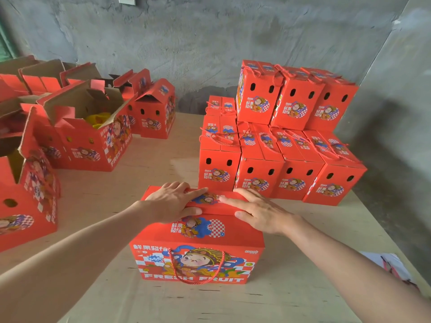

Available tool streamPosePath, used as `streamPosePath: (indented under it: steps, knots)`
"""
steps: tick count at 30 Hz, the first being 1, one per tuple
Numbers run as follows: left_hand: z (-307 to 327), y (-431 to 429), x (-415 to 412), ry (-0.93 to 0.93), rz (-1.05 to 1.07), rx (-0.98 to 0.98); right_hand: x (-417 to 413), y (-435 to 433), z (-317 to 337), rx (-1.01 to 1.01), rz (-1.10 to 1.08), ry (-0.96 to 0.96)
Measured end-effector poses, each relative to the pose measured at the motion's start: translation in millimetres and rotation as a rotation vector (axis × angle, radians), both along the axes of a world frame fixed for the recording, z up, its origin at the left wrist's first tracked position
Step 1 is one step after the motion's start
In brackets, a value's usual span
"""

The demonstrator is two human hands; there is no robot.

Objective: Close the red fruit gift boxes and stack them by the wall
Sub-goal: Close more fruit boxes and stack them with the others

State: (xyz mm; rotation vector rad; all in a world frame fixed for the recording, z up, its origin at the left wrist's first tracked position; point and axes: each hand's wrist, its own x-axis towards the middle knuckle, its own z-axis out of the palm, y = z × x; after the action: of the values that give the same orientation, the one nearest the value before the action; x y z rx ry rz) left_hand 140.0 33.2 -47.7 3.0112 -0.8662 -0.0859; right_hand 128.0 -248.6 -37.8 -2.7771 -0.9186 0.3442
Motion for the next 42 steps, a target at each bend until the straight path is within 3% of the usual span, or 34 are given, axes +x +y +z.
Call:
streamPosePath:
  steps: [11, 20, 28, 33, 38, 42]
  knots:
    - [-8.0, 0.5, -0.2, -0.039, 0.056, -0.002, -6.0, 3.5, -1.1, -0.029, -0.012, -0.003]
    - [2.3, 6.6, 9.0, 0.002, -0.082, 0.051, -7.7, 3.0, -1.2, -0.009, 0.004, -0.046]
    - [-9.9, 3.2, 3.3, -0.032, 0.02, -0.034, -5.9, 2.8, -6.8, -0.087, 0.029, -0.074]
    - [-4.7, 1.0, 4.9, 0.072, 0.043, 0.016, -7.6, 3.6, -11.3, -0.049, -0.008, -0.01]
    - [1.5, 4.3, 18.8, 0.293, 0.15, -0.146, -8.0, 4.0, -9.1, -0.06, -0.006, -0.009]
    - [-5.8, 16.1, 10.3, 0.083, 0.281, 0.056, -4.7, 5.9, -4.7, -0.11, -0.021, -0.007]
